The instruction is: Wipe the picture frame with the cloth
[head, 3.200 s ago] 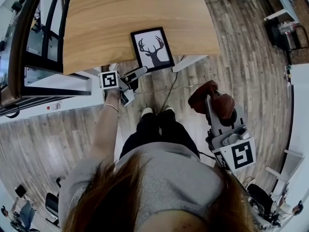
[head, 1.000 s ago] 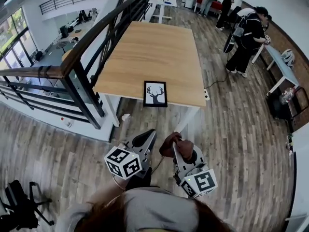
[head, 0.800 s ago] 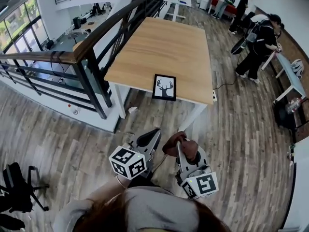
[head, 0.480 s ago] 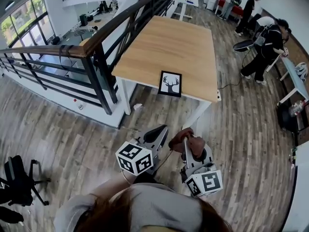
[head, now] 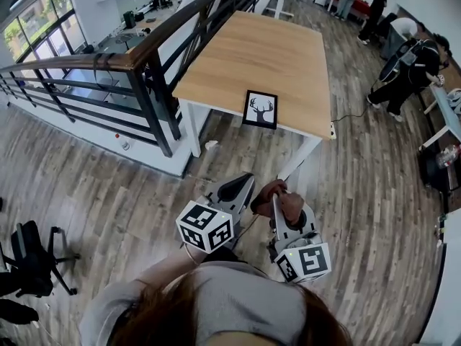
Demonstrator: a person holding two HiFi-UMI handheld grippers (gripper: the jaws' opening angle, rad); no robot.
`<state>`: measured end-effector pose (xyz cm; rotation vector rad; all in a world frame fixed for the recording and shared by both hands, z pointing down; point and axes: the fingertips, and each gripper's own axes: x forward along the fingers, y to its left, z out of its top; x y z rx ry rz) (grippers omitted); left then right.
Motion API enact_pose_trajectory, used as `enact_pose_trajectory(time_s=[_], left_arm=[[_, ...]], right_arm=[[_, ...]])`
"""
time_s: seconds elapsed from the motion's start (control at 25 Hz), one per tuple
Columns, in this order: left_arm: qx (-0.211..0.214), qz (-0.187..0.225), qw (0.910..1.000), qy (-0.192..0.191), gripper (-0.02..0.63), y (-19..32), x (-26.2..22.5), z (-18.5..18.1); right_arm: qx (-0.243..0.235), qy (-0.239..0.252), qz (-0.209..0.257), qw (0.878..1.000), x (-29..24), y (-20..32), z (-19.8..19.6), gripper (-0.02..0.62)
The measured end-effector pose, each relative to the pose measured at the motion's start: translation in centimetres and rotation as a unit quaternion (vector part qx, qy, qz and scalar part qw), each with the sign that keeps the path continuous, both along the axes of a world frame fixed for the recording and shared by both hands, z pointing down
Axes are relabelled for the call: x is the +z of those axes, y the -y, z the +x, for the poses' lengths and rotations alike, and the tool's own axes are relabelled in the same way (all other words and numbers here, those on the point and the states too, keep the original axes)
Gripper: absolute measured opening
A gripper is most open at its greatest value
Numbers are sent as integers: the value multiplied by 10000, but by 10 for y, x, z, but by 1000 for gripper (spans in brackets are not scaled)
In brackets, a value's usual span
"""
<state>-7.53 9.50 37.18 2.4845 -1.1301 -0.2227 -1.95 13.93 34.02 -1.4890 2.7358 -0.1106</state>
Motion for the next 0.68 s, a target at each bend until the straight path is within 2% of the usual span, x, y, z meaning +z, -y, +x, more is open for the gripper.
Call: enact_pose_trajectory(time_s=[0.16,0.36,0.68], left_arm=[[4,-26,10000,10,11,-3,3,0],[57,-245,9993,-263,11,-8,4,1],[-4,-166,9997,-189,11,-12,5,-2]], right_arm=[[13,18,82,10000,-4,-3,0,46],[-89,-9,22,10000,-2,-10,-2,46],[-232,-146,50,9996,0,-15,-10,46]])
